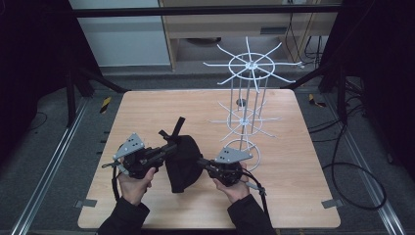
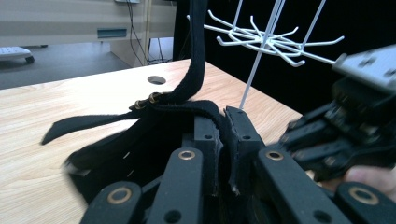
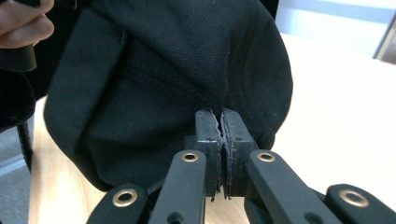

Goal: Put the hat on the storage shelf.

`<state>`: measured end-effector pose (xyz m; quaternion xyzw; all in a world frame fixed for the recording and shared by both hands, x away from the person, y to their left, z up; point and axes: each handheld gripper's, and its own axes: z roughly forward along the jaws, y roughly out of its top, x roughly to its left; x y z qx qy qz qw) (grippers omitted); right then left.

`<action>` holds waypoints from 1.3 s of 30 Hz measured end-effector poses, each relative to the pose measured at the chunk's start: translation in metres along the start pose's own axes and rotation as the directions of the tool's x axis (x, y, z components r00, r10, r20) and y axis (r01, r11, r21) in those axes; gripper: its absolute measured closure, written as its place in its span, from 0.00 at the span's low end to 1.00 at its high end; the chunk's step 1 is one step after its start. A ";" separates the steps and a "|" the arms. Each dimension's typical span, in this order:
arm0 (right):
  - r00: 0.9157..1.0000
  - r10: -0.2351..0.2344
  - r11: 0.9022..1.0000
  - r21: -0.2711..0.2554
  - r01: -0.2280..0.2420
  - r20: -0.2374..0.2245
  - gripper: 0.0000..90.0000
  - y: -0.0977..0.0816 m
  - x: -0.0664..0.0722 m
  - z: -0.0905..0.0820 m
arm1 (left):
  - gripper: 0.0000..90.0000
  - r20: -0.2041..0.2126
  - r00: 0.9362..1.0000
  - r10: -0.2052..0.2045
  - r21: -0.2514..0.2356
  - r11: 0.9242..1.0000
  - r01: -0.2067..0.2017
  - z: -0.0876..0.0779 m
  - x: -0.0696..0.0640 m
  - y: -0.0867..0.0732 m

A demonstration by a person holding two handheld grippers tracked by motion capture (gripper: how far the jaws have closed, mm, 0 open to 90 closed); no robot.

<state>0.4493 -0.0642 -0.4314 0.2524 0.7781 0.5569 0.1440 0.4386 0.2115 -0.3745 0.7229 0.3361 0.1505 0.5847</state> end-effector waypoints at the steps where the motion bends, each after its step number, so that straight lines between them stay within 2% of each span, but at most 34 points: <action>1: 0.999 -0.043 0.999 0.028 0.042 0.015 0.97 0.006 0.003 -0.002 | 0.93 -0.009 1.000 0.004 0.014 1.000 -0.004 -0.002 0.001 -0.005; 3: 0.996 -0.084 0.995 0.064 0.083 0.021 0.97 0.008 0.007 0.001 | 0.93 -0.022 1.000 0.006 0.034 0.999 -0.006 -0.005 0.004 -0.012; 6: 0.992 -0.124 0.987 0.105 0.123 0.005 0.97 0.008 0.012 0.008 | 0.92 -0.042 0.999 -0.004 0.080 0.997 0.007 -0.012 0.014 -0.026; 9: 0.989 -0.146 0.981 0.128 0.147 -0.016 0.97 0.008 0.018 0.017 | 0.92 -0.062 0.998 -0.012 0.121 0.992 0.019 -0.019 0.022 -0.040; 12: 0.988 -0.153 0.977 0.142 0.156 -0.033 0.97 0.008 0.025 0.029 | 0.92 -0.091 0.996 -0.025 0.136 0.990 0.037 -0.027 0.029 -0.048; 14: 0.988 -0.150 0.978 0.141 0.154 -0.034 0.95 0.008 0.029 0.035 | 0.92 -0.108 0.994 -0.023 0.139 0.990 0.038 -0.032 0.033 -0.050; 18: 0.989 -0.134 0.984 0.115 0.140 -0.055 0.94 0.007 0.034 0.045 | 0.92 -0.131 0.990 -0.051 0.159 0.985 0.071 -0.038 0.042 -0.061; 21: 0.989 -0.134 0.984 0.110 0.140 -0.061 0.92 0.008 0.036 0.049 | 0.92 -0.153 0.987 -0.045 0.180 0.981 0.072 -0.039 0.046 -0.066; 23: 0.990 -0.127 0.987 0.093 0.133 -0.067 0.87 0.008 0.038 0.050 | 0.92 -0.173 0.984 -0.043 0.196 0.978 0.078 -0.042 0.051 -0.069; 26: 0.992 -0.102 0.992 0.067 0.107 -0.070 0.82 0.009 0.036 0.046 | 0.92 -0.217 0.976 -0.026 0.217 0.973 0.074 -0.049 0.057 -0.073; 29: 0.995 -0.081 0.995 0.045 0.084 -0.057 0.80 0.011 0.031 0.040 | 0.92 -0.247 0.968 -0.052 0.228 0.967 0.110 -0.058 0.067 -0.078; 32: 0.996 -0.075 0.996 0.051 0.077 -0.038 0.78 0.010 0.026 0.036 | 0.92 -0.282 0.957 -0.067 0.242 0.960 0.139 -0.063 0.076 -0.083; 36: 0.997 -0.069 0.996 0.062 0.070 -0.023 0.77 0.010 0.023 0.034 | 0.91 -0.330 0.941 -0.077 0.275 0.946 0.173 -0.066 0.088 -0.091; 39: 0.998 -0.057 0.996 0.070 0.058 -0.016 0.76 0.009 0.020 0.031 | 0.91 -0.355 0.932 -0.071 0.300 0.936 0.185 -0.067 0.093 -0.096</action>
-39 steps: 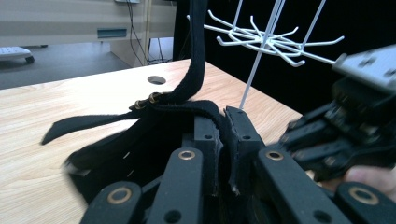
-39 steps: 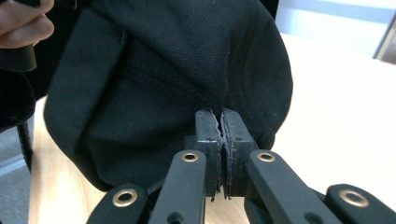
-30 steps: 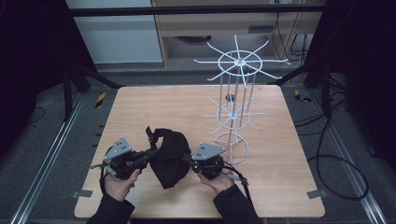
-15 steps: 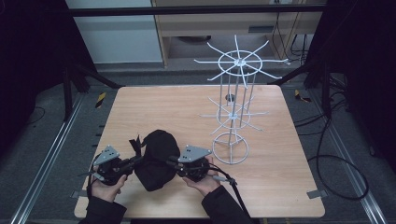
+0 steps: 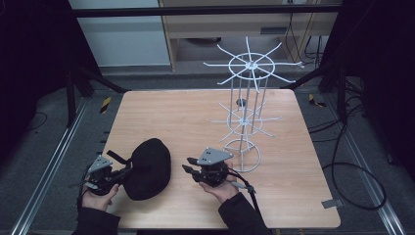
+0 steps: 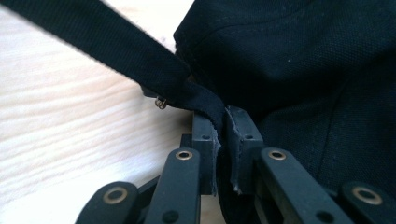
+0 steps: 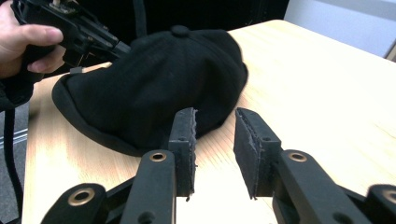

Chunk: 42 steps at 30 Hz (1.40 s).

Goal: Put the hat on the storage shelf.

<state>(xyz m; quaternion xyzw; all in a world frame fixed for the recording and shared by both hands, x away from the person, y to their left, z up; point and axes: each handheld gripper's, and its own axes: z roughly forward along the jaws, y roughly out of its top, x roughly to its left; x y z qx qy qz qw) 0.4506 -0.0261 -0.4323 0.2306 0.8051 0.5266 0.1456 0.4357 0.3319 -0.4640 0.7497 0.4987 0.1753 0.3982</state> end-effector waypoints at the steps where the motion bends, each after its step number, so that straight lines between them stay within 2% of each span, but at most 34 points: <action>1: 1.000 0.001 1.000 0.001 -0.001 0.005 0.75 0.000 -0.001 -0.001 | 0.91 -0.008 1.000 -0.001 0.011 1.000 0.001 0.001 0.001 -0.001; 4: 1.000 0.007 1.000 0.005 -0.007 0.021 0.74 -0.002 -0.005 -0.006 | 0.88 -0.037 0.999 0.002 0.034 0.999 -0.001 0.005 0.004 -0.004; 5: 1.000 0.009 1.000 0.007 -0.009 0.023 0.74 -0.002 -0.006 -0.007 | 0.87 -0.057 0.998 0.000 0.050 0.999 0.003 0.007 0.006 -0.006; 7: 0.999 0.015 1.000 0.011 -0.015 0.031 0.74 -0.004 -0.008 -0.011 | 0.84 -0.068 0.998 -0.004 0.059 0.998 0.008 0.008 0.007 -0.006; 10: 0.999 0.024 0.999 0.019 -0.025 0.042 0.73 -0.006 -0.011 -0.016 | 0.73 -0.114 0.994 -0.007 0.077 0.997 0.016 0.009 0.008 -0.007; 12: 0.998 0.033 0.999 0.025 -0.034 0.051 0.72 -0.009 -0.014 -0.020 | 0.66 -0.127 0.991 -0.028 0.080 0.996 0.039 0.008 0.010 -0.007; 15: 0.996 0.052 0.998 0.038 -0.055 0.075 0.72 -0.013 -0.018 -0.024 | 0.62 -0.150 0.988 -0.041 0.072 0.996 0.052 0.002 0.010 -0.006; 22: 0.993 0.049 0.996 0.063 -0.056 0.104 0.69 -0.019 -0.023 -0.036 | 0.52 -0.136 0.988 -0.068 0.050 0.996 0.075 -0.012 0.006 -0.008; 26: 0.992 0.057 0.996 0.062 -0.064 0.116 0.68 -0.024 -0.025 -0.044 | 0.43 -0.117 0.990 -0.075 0.075 0.994 0.084 -0.016 0.009 -0.013; 30: 0.991 0.059 0.996 0.067 -0.067 0.120 0.65 -0.030 -0.025 -0.051 | 0.32 -0.107 0.993 -0.047 0.107 0.993 0.059 -0.020 0.007 -0.018; 32: 0.991 0.058 0.995 0.072 -0.067 0.121 0.63 -0.032 -0.026 -0.052 | 0.25 -0.105 0.993 -0.049 0.123 0.991 0.061 -0.021 0.009 -0.020; 35: 0.990 0.062 0.995 0.069 -0.071 0.130 0.62 -0.034 -0.027 -0.056 | 0.25 -0.131 0.990 -0.044 0.155 0.986 0.064 -0.024 0.011 -0.017; 36: 0.990 0.062 0.995 0.069 -0.071 0.130 0.62 -0.034 -0.027 -0.056 | 0.27 -0.131 0.990 -0.044 0.155 0.986 0.064 -0.024 0.011 -0.017; 38: 0.988 0.064 0.995 0.068 -0.074 0.137 0.61 -0.036 -0.029 -0.059 | 0.29 -0.122 0.992 -0.041 0.125 0.991 0.056 -0.025 0.010 -0.014; 40: 0.986 0.074 0.994 0.065 -0.084 0.148 0.61 -0.038 -0.032 -0.062 | 0.31 -0.094 0.995 -0.035 0.113 0.992 0.046 -0.014 0.008 -0.006; 42: 0.986 0.076 0.994 0.065 -0.086 0.152 0.61 -0.039 -0.034 -0.063 | 0.32 -0.080 0.997 -0.015 0.127 0.992 0.025 -0.003 0.005 -0.001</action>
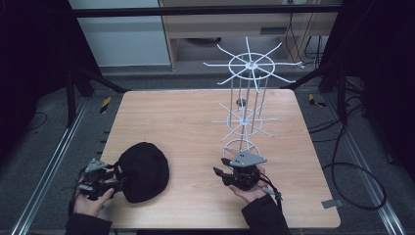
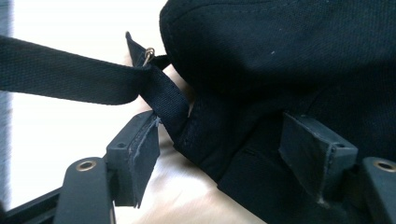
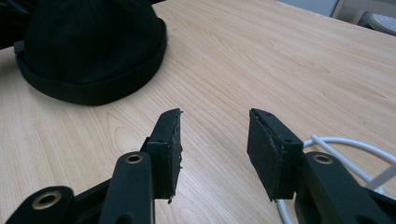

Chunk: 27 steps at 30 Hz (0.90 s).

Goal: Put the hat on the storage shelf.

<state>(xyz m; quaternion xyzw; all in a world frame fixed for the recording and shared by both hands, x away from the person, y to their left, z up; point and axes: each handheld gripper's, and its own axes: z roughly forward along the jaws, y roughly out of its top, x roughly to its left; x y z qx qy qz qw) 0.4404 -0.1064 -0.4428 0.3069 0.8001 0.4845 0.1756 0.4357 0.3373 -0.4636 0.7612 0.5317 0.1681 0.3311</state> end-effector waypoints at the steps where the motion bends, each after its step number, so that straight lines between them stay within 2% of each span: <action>1: 1.000 0.002 1.000 0.002 -0.002 0.001 0.60 -0.001 0.000 0.000 | 0.32 0.007 1.000 0.019 0.010 1.000 -0.019 0.007 -0.003 0.003; 4: 1.000 0.002 1.000 0.004 -0.002 0.006 0.60 -0.002 -0.001 -0.001 | 0.30 0.017 0.998 0.062 0.041 0.997 -0.062 0.022 -0.008 0.009; 7: 1.000 0.005 1.000 0.002 -0.005 0.004 0.60 -0.004 -0.002 -0.002 | 0.27 0.031 0.997 0.068 0.059 0.996 -0.069 0.021 -0.005 0.007; 11: 1.000 0.005 1.000 0.006 -0.005 0.001 0.59 -0.004 -0.002 -0.002 | 0.21 0.076 0.996 0.056 0.110 0.992 -0.064 0.019 0.005 -0.001; 15: 1.000 0.001 1.000 0.009 -0.001 -0.004 0.56 -0.004 -0.001 -0.001 | 0.13 0.105 0.994 0.035 0.127 0.991 -0.049 0.022 0.014 -0.007; 19: 1.000 0.005 1.000 0.008 -0.005 -0.005 0.54 -0.005 -0.002 -0.001 | 0.09 0.118 0.992 0.038 0.116 0.992 -0.052 0.023 0.017 -0.009; 21: 1.000 0.005 1.000 0.005 -0.005 -0.006 0.54 -0.004 -0.002 -0.001 | 0.09 0.094 0.995 0.046 0.107 0.993 -0.056 0.019 0.017 -0.007; 22: 1.000 0.005 1.000 0.003 -0.005 -0.008 0.54 -0.004 -0.002 -0.002 | 0.10 0.078 0.996 0.047 0.094 0.994 -0.054 0.015 0.018 -0.006; 23: 1.000 0.004 1.000 0.001 -0.004 -0.007 0.54 -0.004 -0.002 -0.002 | 0.14 0.053 0.997 0.049 0.052 0.997 -0.052 0.004 0.018 -0.004; 24: 1.000 0.004 1.000 0.001 -0.004 -0.007 0.54 -0.004 -0.002 -0.002 | 0.18 0.053 0.997 0.049 0.052 0.997 -0.052 0.004 0.018 -0.004; 27: 1.000 0.006 1.000 -0.004 -0.006 -0.007 0.54 -0.004 -0.002 -0.003 | 0.19 0.038 0.997 0.072 0.004 0.997 -0.073 -0.014 0.016 -0.001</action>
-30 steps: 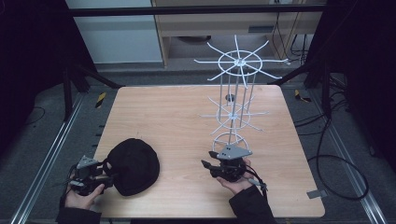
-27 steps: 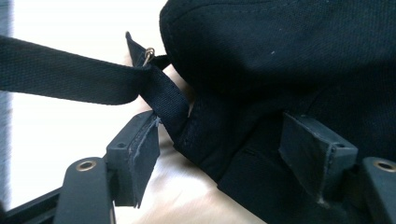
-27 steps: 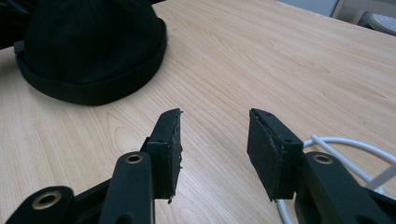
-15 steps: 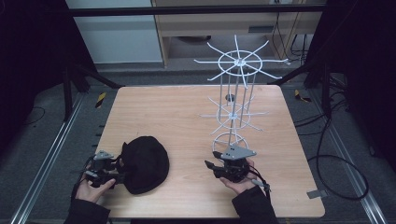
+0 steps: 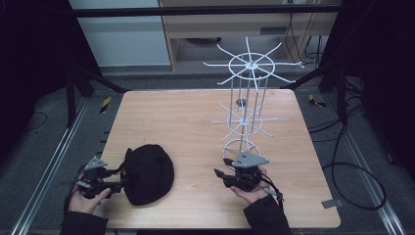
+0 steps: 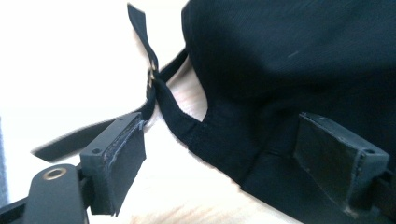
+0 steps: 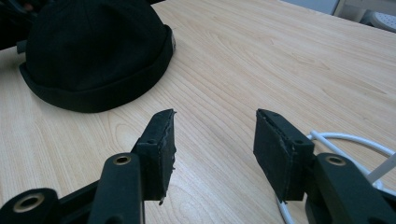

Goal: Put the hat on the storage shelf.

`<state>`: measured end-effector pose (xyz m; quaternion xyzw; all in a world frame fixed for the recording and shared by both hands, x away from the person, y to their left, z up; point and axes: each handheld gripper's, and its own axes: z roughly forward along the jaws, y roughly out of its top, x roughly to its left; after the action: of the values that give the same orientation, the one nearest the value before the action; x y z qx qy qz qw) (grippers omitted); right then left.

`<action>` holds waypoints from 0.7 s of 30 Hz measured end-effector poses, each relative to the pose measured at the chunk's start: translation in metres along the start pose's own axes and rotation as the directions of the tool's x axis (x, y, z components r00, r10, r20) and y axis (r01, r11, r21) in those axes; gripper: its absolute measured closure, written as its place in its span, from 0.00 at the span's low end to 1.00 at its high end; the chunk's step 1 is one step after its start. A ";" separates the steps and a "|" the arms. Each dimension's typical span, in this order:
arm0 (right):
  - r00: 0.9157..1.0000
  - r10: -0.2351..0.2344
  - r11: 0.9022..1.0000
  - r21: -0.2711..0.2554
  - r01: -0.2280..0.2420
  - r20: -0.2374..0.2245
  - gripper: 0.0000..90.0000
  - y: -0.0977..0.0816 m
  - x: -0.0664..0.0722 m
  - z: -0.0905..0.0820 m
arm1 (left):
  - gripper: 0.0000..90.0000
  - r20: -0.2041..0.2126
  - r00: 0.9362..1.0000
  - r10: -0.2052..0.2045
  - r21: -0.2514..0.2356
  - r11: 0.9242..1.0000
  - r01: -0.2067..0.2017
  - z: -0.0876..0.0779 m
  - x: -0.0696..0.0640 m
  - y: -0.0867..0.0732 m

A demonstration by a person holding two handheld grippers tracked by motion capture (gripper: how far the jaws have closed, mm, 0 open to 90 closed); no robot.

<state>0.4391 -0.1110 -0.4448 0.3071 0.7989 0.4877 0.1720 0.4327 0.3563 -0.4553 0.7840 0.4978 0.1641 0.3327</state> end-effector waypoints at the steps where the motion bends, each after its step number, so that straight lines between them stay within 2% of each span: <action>1: 1.000 0.001 1.000 -0.001 -0.001 0.000 0.54 0.000 0.000 0.000 | 0.20 -0.013 1.000 0.003 -0.022 1.000 -0.003 -0.006 -0.001 0.002; 5: 1.000 0.000 1.000 -0.004 0.000 0.005 0.54 0.000 -0.001 -0.002 | 0.23 -0.007 1.000 0.010 -0.129 0.992 -0.010 -0.025 -0.011 0.015; 11: 1.000 -0.002 1.000 -0.007 0.002 0.026 0.54 0.000 -0.003 -0.007 | 0.23 0.020 0.999 0.049 -0.212 0.976 -0.044 -0.037 -0.038 0.034; 14: 0.999 0.006 1.000 -0.005 -0.005 0.038 0.54 -0.003 -0.006 -0.012 | 0.23 0.019 0.997 0.078 -0.230 0.971 -0.072 -0.035 -0.049 0.045; 16: 0.999 0.006 1.000 -0.002 -0.006 0.047 0.54 -0.006 -0.008 -0.016 | 0.23 0.032 0.996 0.078 -0.234 0.970 -0.069 -0.030 -0.055 0.051; 18: 0.998 0.004 1.000 -0.003 -0.004 0.057 0.55 -0.008 -0.011 -0.020 | 0.24 0.033 0.995 0.090 -0.220 0.972 -0.081 -0.021 -0.061 0.058; 21: 0.997 0.013 1.000 -0.004 -0.012 0.072 0.55 -0.012 -0.016 -0.028 | 0.27 0.013 0.996 0.093 -0.187 0.978 -0.088 -0.007 -0.068 0.065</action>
<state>0.4310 -0.1439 -0.4427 0.3291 0.7893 0.4790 0.1980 0.4417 0.2804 -0.4004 0.7730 0.4405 0.2164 0.4021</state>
